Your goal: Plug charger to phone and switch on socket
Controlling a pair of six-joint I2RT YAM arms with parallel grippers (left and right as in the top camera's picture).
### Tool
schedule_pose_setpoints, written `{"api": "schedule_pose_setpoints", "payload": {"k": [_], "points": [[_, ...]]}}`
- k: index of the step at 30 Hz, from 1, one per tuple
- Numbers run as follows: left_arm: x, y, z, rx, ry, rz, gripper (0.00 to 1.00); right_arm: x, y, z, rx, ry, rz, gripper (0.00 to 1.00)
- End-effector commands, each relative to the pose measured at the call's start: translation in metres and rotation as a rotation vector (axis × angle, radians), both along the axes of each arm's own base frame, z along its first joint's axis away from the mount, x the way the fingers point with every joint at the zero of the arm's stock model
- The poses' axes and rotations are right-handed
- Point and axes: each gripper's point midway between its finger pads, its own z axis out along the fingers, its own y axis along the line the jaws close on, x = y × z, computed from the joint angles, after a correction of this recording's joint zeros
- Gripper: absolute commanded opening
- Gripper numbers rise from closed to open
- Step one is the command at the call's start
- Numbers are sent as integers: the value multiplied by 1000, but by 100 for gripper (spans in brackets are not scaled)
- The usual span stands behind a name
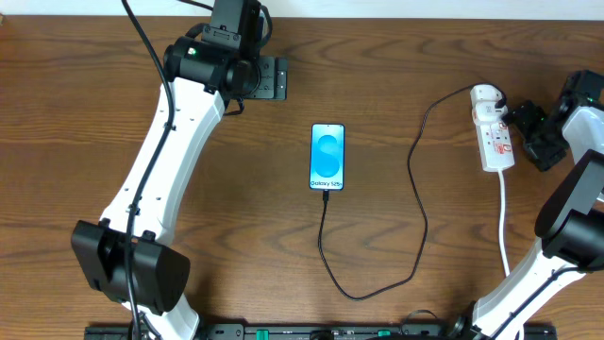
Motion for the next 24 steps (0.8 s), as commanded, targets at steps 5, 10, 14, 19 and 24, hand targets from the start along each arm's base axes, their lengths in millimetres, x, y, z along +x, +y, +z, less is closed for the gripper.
{"api": "schedule_pose_setpoints", "payload": {"k": [5,10,14,19,24], "points": [[1,2,-2,4,4,21,88,-13,29,-18,96,57,49,99],[1,2,-2,4,4,21,88,-13,34,-18,96,63,60,99],[1,2,-2,4,4,21,88,-18,35,-16,106,81,58,99],[1,2,-2,4,4,21,88,-27,32,6,106,77,39,99],[1,2,-2,4,4,21,88,-40,25,69,23,20,21,99]]}}
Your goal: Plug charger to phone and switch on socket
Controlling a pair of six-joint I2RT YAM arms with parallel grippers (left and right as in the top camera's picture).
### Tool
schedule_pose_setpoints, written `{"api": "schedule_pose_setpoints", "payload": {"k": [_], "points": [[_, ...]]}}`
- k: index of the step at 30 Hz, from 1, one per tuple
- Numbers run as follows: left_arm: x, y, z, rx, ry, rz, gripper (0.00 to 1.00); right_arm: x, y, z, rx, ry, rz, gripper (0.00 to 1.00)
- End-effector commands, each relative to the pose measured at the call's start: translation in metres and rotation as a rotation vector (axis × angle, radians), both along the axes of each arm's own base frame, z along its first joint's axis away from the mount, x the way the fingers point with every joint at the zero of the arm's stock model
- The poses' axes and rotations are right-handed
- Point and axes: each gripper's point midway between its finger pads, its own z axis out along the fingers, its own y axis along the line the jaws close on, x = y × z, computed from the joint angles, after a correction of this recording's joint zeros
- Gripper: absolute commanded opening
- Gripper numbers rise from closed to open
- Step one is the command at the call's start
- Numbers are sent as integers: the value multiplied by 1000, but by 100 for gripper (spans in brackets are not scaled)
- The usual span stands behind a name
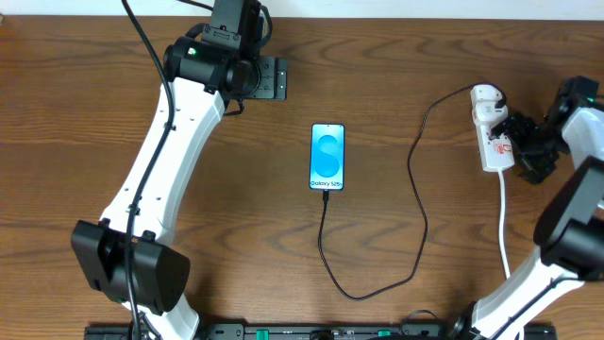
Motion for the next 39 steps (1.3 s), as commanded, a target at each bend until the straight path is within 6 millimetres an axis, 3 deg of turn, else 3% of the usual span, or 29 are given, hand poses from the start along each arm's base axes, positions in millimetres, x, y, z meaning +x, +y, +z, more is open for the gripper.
{"api": "schedule_pose_setpoints", "payload": {"k": [1,5,9,18,24,29,39], "points": [[1,2,-2,4,4,21,88,-1,-8,67,-102,-111,-1,99],[1,2,-2,4,4,21,88,-13,7,109,-134,-172,42,99],[1,2,-2,4,4,21,88,-29,32,138,-162,-236,102,99],[1,2,-2,4,4,21,88,-83,109,166,-209,-446,259,99],[1,2,-2,4,4,21,88,-118,141,167,-150,-527,249,99],[1,2,-2,4,4,21,88,-143,151,154,-89,-480,234,99],[1,2,-2,4,4,21,88,-156,153,144,-72,-412,235,99]]}}
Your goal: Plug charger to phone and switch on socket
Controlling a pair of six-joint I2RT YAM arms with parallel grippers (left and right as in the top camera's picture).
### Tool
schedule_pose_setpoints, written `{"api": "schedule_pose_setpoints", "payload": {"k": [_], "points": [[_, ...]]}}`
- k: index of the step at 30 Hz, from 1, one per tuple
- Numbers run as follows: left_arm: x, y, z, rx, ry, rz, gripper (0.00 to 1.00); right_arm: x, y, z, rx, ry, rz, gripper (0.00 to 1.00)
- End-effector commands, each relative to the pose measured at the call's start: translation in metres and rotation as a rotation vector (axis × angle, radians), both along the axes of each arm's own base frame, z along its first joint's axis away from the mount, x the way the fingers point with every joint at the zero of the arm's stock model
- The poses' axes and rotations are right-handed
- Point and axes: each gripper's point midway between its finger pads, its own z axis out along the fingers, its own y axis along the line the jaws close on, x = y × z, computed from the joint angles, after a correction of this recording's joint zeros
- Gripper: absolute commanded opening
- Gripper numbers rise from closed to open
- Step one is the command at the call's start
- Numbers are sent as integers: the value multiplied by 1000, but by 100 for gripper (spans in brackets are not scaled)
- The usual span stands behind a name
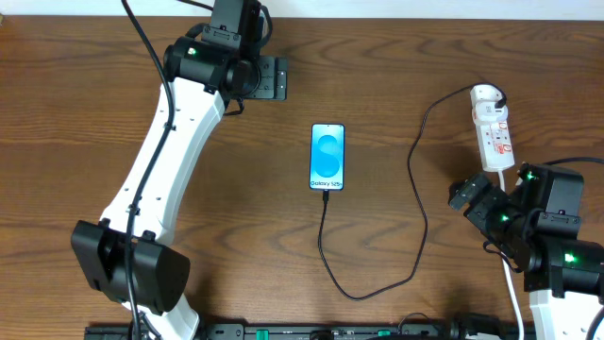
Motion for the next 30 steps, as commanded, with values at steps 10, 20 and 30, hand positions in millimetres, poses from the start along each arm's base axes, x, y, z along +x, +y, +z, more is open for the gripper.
{"api": "schedule_pose_setpoints", "payload": {"k": [10,20,30], "points": [[1,2,-2,4,4,21,88,-15,0,-9,-97,51,148,99],[1,2,-2,4,4,21,88,9,24,7,-246,-224,528,99],[1,2,-2,4,4,21,88,20,45,28,-498,-718,676,99]]}}
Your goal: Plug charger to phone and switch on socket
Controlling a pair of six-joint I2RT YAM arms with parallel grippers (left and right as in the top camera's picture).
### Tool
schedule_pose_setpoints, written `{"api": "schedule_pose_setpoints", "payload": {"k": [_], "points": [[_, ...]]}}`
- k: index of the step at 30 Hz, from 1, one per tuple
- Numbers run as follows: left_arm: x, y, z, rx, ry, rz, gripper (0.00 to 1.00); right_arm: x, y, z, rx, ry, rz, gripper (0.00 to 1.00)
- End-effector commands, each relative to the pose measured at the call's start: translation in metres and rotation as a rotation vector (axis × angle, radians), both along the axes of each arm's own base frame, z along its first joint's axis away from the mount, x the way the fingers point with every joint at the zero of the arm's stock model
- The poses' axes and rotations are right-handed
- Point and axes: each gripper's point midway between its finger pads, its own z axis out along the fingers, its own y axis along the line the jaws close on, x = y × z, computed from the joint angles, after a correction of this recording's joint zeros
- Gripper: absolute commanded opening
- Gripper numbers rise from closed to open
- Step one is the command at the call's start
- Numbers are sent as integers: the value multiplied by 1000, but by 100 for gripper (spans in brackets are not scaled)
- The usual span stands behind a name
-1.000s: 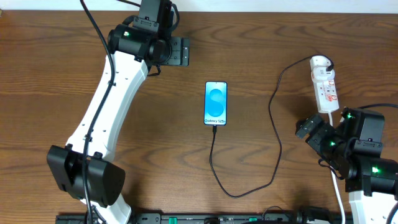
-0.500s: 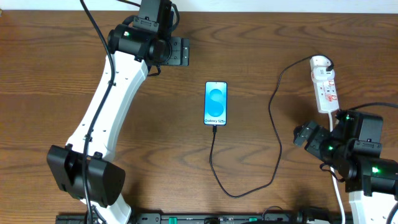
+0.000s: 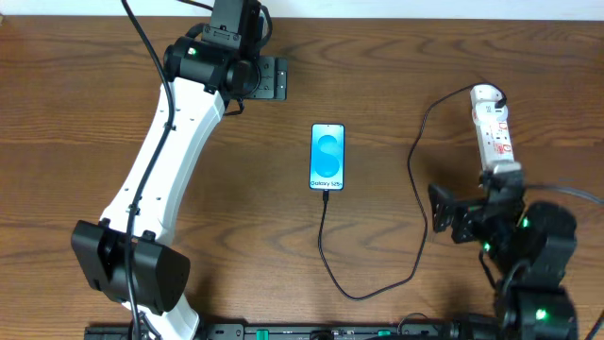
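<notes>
The phone (image 3: 327, 157) lies face up mid-table with its blue screen lit. A thin black charger cable (image 3: 326, 241) is plugged into its near end, loops towards the front edge and climbs to the plug at the far end of the white power strip (image 3: 494, 127). A red mark shows on the strip. My right gripper (image 3: 438, 212) is folded back near the front right, pointing left, clear of the strip and just right of the cable. My left gripper (image 3: 272, 79) hangs at the far edge, away from everything. Neither gripper's fingers show well enough to judge.
The strip's white lead (image 3: 501, 175) runs from its near end under my right arm. The left arm stretches diagonally from the front left corner to the far edge. Brown wooden table (image 3: 85, 113) lies bare to the left of the phone.
My right arm has drawn further back towards the front edge. Its gripper was just below the strip's near end and now points left beside the cable. Phone, cable, strip and left arm are unchanged.
At first my right gripper stood by the right side of the power strip. Then it was against the strip's near half. After that it was withdrawn below the strip, and now it is folded back at the front right. The phone stayed plugged and lit throughout.
</notes>
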Motion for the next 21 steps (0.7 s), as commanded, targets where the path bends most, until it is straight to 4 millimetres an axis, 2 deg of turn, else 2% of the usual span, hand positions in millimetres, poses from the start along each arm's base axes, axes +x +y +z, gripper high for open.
{"api": "schedule_pose_setpoints", "payload": {"k": [1,4,13,21], "points": [[1,2,-2,4,4,20,88,-5,11,-1,-59,-145,78,99],[1,2,-2,4,4,20,88,-5,12,3,-80,-276,75,99],[1,2,-2,4,4,20,88,-14,19,-8,-221,-564,108,99],[1,2,-2,4,4,20,88,-14,16,-20,-226,-585,86,99]]}}
